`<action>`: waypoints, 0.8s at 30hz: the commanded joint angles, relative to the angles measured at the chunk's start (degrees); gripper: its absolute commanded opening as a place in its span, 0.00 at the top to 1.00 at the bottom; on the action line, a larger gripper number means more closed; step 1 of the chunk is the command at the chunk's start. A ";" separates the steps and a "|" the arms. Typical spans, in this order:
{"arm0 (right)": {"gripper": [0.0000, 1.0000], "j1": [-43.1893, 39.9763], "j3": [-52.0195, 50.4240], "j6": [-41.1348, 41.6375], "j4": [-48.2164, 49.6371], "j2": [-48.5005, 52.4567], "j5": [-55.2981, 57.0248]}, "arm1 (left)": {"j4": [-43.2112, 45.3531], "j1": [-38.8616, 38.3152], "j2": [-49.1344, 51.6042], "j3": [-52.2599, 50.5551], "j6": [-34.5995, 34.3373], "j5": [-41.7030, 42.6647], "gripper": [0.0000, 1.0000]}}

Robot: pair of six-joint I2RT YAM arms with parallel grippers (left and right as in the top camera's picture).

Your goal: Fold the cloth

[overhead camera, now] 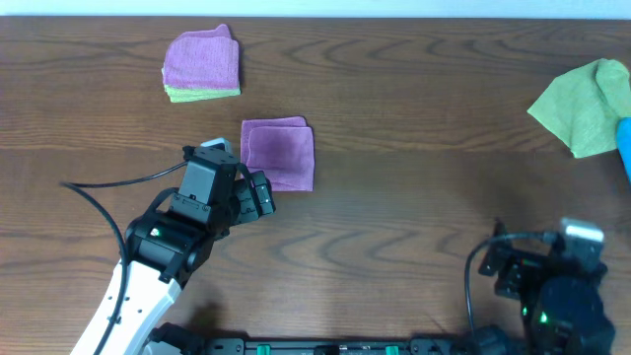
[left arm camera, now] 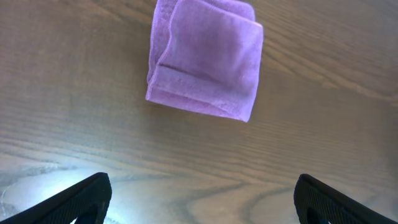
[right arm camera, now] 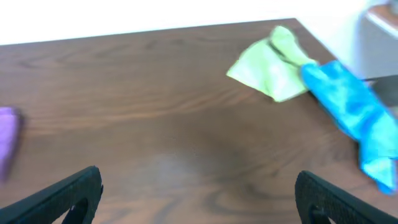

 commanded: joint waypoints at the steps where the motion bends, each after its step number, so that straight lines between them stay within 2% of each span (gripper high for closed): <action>1: 0.12 -1.14 -3.02 -2.25 -2.69 -4.35 5.38 | -0.02 0.02 -0.44 0.63 1.07 1.64 0.05; 4: 0.43 -1.18 -3.50 2.80 -3.41 -6.19 8.72 | 0.15 0.02 -0.44 0.63 1.07 1.64 0.05; 5: 0.43 -1.18 -4.33 6.16 -3.74 -6.29 9.64 | 0.46 0.02 -0.44 0.63 1.07 1.66 0.05; 6: 0.14 -1.16 -5.66 8.59 -3.26 -6.27 11.10 | 0.87 0.02 -0.44 0.63 1.09 1.66 0.05; 7: 0.01 -1.14 -7.08 10.64 -2.84 -6.23 12.35 | 1.20 0.02 -0.44 0.63 1.07 1.66 0.05; 11: 0.01 -1.18 -10.14 12.26 -0.55 -6.19 14.64 | 2.34 0.02 -0.44 0.63 1.03 1.70 0.05; 24: 0.01 -1.16 -10.21 12.26 -0.17 -6.19 12.90 | 2.36 0.02 -0.44 0.63 1.01 2.36 0.05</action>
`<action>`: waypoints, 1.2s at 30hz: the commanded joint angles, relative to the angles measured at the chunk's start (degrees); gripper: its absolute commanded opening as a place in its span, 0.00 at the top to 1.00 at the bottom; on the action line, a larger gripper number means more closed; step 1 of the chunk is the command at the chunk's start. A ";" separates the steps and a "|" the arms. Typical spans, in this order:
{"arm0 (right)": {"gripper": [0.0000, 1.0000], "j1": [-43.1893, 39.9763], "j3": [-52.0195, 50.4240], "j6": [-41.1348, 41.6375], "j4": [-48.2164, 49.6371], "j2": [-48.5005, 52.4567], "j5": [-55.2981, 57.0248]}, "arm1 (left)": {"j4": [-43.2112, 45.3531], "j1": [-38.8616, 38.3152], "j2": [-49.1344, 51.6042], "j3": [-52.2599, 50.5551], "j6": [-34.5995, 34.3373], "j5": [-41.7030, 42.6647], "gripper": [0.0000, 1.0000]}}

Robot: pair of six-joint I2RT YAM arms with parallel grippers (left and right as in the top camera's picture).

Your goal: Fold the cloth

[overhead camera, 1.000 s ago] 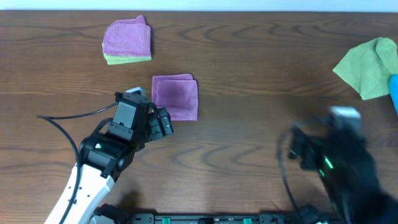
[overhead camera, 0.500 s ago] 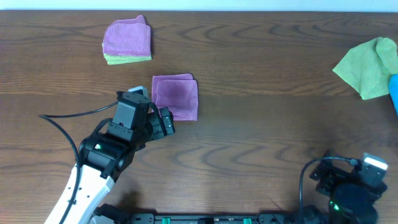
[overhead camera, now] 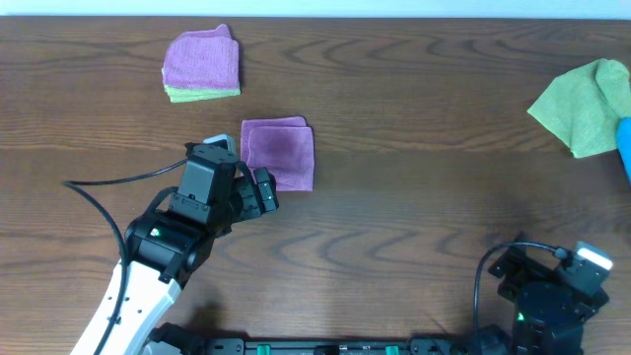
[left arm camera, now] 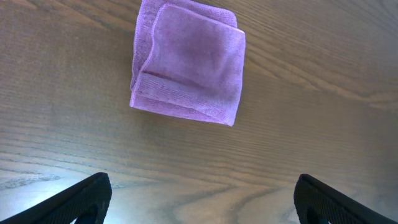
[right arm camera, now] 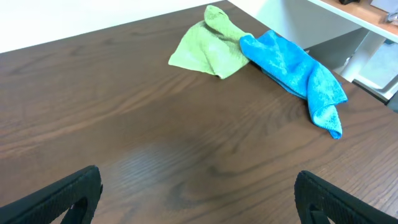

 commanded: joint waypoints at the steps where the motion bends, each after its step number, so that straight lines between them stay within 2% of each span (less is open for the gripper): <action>1: 0.01 -0.35 -0.24 0.98 -0.26 -0.11 0.42 | 0.04 0.02 -0.44 0.63 1.01 0.63 0.05; 7: 0.01 -0.94 -0.24 0.98 -0.24 -0.20 0.39 | 1.05 0.02 -0.44 0.63 2.82 0.96 0.05; 18: 0.01 -19.78 -0.59 0.96 -0.24 -8.59 0.42 | 0.02 0.00 0.13 0.63 10.21 -0.55 0.05; 26: 0.01 -20.06 -8.79 0.96 -0.26 -10.93 0.39 | 0.94 -0.39 8.24 0.63 11.80 -0.07 0.05; 29: 0.01 -20.00 -12.11 0.98 -0.26 -10.93 0.39 | 1.03 -0.87 11.32 0.63 7.39 -0.63 0.05; 36: 0.01 -19.96 -17.42 0.96 -0.26 -10.93 0.39 | 1.11 -2.19 19.50 0.63 -11.63 -1.55 0.05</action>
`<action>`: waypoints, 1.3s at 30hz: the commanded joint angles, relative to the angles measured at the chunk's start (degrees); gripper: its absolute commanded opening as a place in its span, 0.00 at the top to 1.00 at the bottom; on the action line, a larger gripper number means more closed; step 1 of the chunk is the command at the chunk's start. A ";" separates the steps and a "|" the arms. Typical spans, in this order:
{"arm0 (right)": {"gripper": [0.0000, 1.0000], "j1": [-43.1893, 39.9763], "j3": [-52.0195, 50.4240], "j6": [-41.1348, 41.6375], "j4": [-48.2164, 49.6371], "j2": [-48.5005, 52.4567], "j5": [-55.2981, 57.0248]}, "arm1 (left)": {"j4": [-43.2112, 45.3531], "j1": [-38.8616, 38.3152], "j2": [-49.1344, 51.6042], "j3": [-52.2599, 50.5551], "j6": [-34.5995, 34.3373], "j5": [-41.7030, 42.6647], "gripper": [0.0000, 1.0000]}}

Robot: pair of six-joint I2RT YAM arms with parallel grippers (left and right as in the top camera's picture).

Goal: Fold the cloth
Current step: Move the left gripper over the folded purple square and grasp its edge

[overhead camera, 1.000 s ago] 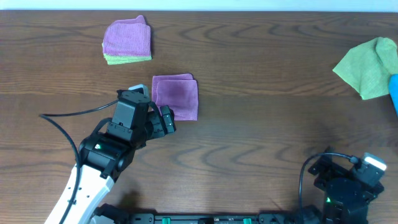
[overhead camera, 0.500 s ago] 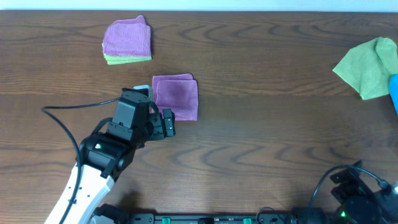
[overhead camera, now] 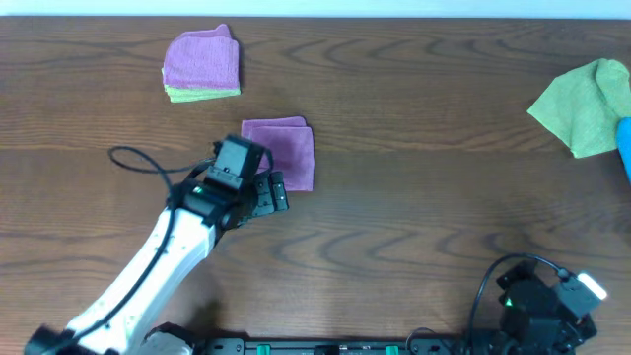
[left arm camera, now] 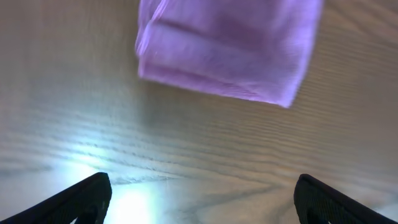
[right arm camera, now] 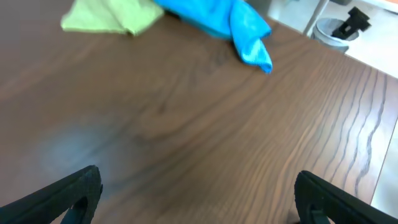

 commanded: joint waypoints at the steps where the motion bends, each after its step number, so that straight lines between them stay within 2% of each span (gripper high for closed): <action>1: 0.01 -0.35 -0.79 0.61 -0.07 -0.48 0.83 | -0.15 -1.86 2.99 0.61 -12.22 -3.21 0.05; 2: 0.01 -0.35 -0.79 0.59 -0.04 -0.48 0.81 | 0.61 -3.34 4.35 0.61 -14.78 -6.23 0.05; 8: 0.01 -0.37 -0.79 0.61 -0.04 -0.48 0.83 | 10.78 -10.78 7.54 0.61 -14.21 -15.74 0.05; 11: 0.01 -0.37 -0.79 0.61 -0.04 -0.48 0.83 | 12.79 -12.37 7.52 0.61 -14.29 -18.43 0.05; 17: 0.01 -0.37 -0.79 0.59 -0.04 -0.48 0.83 | 16.33 -12.28 7.65 0.61 -14.32 -19.21 0.05; 26: 0.01 -0.37 -0.79 0.61 -0.04 -0.48 0.81 | 15.91 -12.31 7.65 0.61 -14.45 -19.23 0.05; 31: 0.01 -0.37 -0.79 0.61 -0.04 -0.48 0.83 | 15.26 -12.17 7.67 0.61 -14.45 -22.97 0.05; 34: 0.01 -0.37 -0.79 0.61 -0.04 -0.48 0.83 | 17.05 -12.17 7.50 0.61 -14.49 -20.48 0.05; 39: 0.01 -0.37 -0.79 0.61 -0.04 -0.48 0.83 | 25.11 -13.53 7.08 0.59 -16.17 -19.50 0.05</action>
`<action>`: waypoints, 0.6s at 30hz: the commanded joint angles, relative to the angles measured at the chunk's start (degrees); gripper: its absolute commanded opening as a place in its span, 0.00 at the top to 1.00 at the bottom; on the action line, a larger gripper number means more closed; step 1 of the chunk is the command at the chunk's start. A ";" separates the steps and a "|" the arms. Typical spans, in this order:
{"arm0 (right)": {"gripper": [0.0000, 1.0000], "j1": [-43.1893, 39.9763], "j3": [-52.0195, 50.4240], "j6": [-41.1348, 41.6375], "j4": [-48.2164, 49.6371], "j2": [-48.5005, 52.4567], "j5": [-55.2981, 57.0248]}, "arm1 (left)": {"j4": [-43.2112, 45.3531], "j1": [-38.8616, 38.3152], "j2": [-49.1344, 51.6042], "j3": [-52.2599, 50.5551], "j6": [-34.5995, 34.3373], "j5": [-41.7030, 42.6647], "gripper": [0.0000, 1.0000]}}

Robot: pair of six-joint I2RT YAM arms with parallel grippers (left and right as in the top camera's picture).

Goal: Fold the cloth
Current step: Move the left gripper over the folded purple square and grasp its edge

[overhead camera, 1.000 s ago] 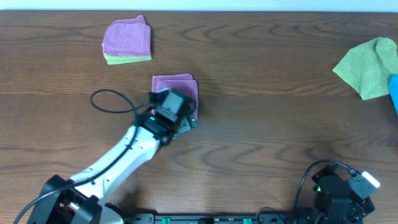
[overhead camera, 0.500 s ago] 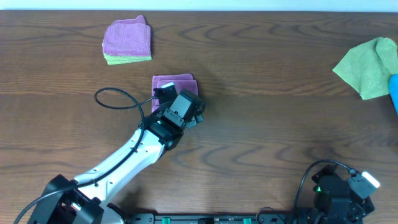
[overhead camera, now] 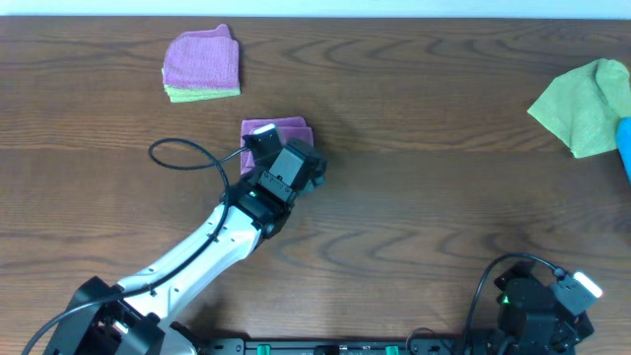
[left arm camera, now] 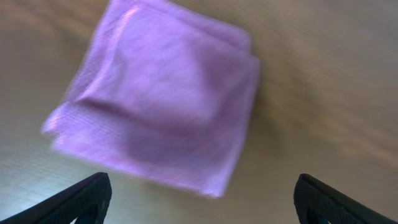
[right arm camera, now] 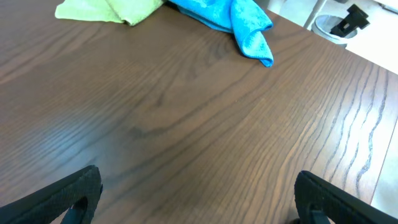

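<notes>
A purple cloth (left arm camera: 161,99), folded into a small square, lies on the brown table (overhead camera: 414,197). In the overhead view only its far strip (overhead camera: 268,128) shows, because my left gripper (left arm camera: 200,208) hangs over the rest. That gripper is open, fingers (left arm camera: 81,198) wide apart, and holds nothing. My right gripper (right arm camera: 199,208) is open too, low over bare wood at the near right corner (overhead camera: 540,301).
A folded purple cloth on a green one (overhead camera: 201,63) sits at the far left. A loose green cloth (overhead camera: 584,94) and a blue cloth (right arm camera: 230,18) lie at the far right edge. The table's right edge (right arm camera: 348,56) is close to the right arm.
My left gripper was just near-left of the purple square and now sits over it, covering its near part. It is still open. The right arm has hardly moved.
At first my open left gripper hovered near-left of the folded purple square, and the right arm stood further from the table's near edge. The right arm then drew back to the near right corner, facing the green and blue cloths. The left gripper came closer and is now over the square.
</notes>
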 commanded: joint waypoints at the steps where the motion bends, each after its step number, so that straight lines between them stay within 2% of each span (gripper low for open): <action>1: 0.01 -0.37 -0.26 0.61 -0.13 -0.46 0.83 | 3.43 -0.90 -0.35 0.50 -4.46 -0.37 0.05; 3: 0.01 -0.37 -0.26 0.61 -0.13 -0.46 0.83 | 5.20 -1.27 -0.55 0.46 -12.52 -2.40 0.05; 7: 0.01 -0.37 -0.26 0.59 -0.13 -0.46 0.81 | 4.68 -1.57 -0.55 0.37 -21.79 -2.64 0.05; 11: 0.01 -0.37 -0.26 0.59 -0.13 -0.46 0.83 | -1.29 -5.09 -0.94 -0.66 -46.34 -12.09 0.05; 14: 0.01 -0.37 -0.26 0.59 -0.13 -0.46 0.83 | -3.85 -10.05 -0.94 -4.52 -69.35 -18.71 0.05; 18: 0.01 -0.37 -0.26 0.61 -0.13 -0.46 0.83 | 7.78 -15.10 -0.92 -12.92 -69.81 -24.44 0.05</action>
